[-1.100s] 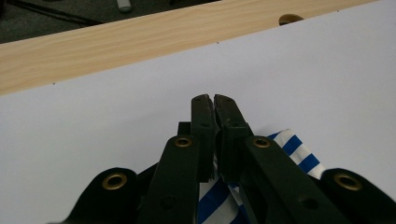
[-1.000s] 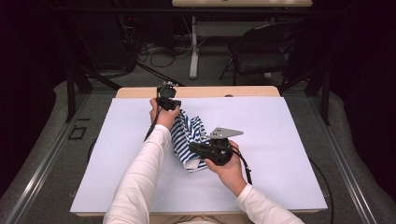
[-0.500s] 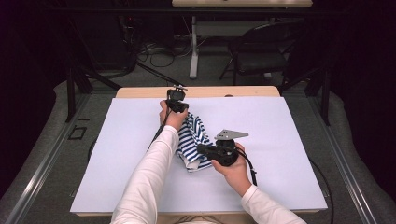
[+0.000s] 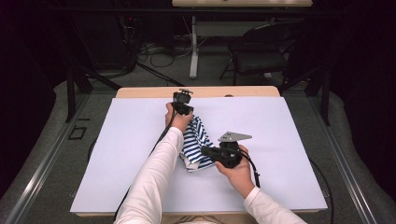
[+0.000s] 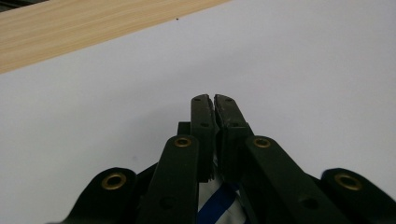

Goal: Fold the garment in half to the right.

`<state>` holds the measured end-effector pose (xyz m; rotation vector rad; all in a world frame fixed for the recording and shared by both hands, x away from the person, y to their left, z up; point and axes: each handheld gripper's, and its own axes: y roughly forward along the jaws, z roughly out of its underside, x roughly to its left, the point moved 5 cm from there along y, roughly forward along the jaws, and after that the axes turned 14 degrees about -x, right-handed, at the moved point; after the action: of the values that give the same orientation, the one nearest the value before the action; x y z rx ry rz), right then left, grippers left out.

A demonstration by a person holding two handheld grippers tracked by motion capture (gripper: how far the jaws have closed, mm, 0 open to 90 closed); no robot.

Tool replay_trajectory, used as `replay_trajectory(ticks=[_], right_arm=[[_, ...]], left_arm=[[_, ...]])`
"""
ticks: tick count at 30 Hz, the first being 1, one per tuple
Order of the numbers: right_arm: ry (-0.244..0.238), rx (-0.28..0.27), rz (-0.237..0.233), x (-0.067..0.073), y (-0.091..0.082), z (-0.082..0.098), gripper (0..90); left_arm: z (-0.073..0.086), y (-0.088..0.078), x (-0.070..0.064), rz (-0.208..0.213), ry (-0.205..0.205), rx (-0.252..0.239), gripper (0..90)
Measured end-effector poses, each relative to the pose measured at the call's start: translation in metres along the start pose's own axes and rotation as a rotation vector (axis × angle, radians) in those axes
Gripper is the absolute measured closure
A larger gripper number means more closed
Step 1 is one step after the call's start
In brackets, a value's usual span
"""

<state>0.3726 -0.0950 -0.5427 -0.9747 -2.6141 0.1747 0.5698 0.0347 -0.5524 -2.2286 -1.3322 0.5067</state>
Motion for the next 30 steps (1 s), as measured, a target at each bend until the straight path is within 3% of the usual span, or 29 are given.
replay_trajectory(ticks=[7,13,24,30], right_arm=[[0.001,0.005,0.014,-0.004,-0.003,0.004,85.9],[0.012,0.01,0.022,-0.007,-0.005,0.006,86.0],[0.014,0.011,0.041,-0.012,-0.007,0.008,86.0],[0.014,0.013,0.047,-0.014,-0.007,0.009,86.0]], left_arm=[[0.006,0.007,-0.002,0.011,-0.006,0.021,87.0],[0.006,0.006,-0.003,0.016,-0.007,0.002,84.9],[-0.001,-0.011,0.0,0.01,-0.002,-0.052,50.9],[-0.002,-0.024,0.01,-0.005,-0.017,-0.071,43.8]])
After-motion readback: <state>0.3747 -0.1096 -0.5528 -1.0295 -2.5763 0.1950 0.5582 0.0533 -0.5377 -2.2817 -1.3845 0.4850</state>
